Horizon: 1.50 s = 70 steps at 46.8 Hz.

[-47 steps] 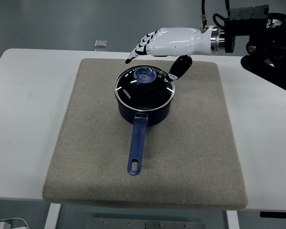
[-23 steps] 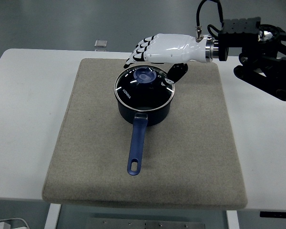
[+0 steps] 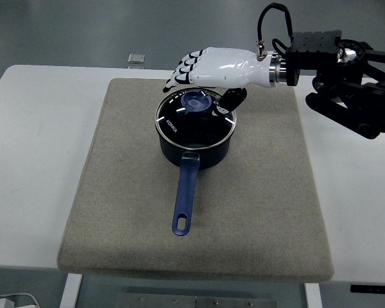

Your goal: Lift the pot lid and place it to the right of the pot.

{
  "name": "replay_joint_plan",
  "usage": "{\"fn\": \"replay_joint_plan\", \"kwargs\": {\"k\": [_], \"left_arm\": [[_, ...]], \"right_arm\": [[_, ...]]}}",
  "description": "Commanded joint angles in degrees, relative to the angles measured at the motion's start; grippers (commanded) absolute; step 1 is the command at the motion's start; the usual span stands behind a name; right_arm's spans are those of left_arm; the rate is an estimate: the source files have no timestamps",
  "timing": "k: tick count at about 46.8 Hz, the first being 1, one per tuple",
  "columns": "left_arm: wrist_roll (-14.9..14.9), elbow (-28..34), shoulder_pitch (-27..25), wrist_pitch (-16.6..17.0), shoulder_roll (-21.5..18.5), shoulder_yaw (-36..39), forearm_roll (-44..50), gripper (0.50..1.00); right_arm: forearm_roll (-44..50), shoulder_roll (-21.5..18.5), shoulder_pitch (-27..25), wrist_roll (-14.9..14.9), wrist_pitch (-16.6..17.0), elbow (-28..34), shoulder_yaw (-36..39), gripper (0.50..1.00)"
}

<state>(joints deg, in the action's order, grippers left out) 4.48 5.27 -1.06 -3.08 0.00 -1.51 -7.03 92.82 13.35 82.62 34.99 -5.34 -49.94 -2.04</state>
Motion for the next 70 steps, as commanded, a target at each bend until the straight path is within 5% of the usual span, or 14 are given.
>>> {"fn": "replay_joint_plan", "kwargs": {"k": [1,70], "left_arm": [[0.0,0.0,0.0,0.0,0.0,0.0,0.0,1.000],[0.0,0.0,0.0,0.0,0.0,-0.1,0.0,1.000]], "right_arm": [[0.0,-0.5,0.0,0.0,0.0,0.2,-0.1,0.909],[4.2,-4.2,-0.6,0.0,-7.1,6.8,-5.5,0.907]]}}
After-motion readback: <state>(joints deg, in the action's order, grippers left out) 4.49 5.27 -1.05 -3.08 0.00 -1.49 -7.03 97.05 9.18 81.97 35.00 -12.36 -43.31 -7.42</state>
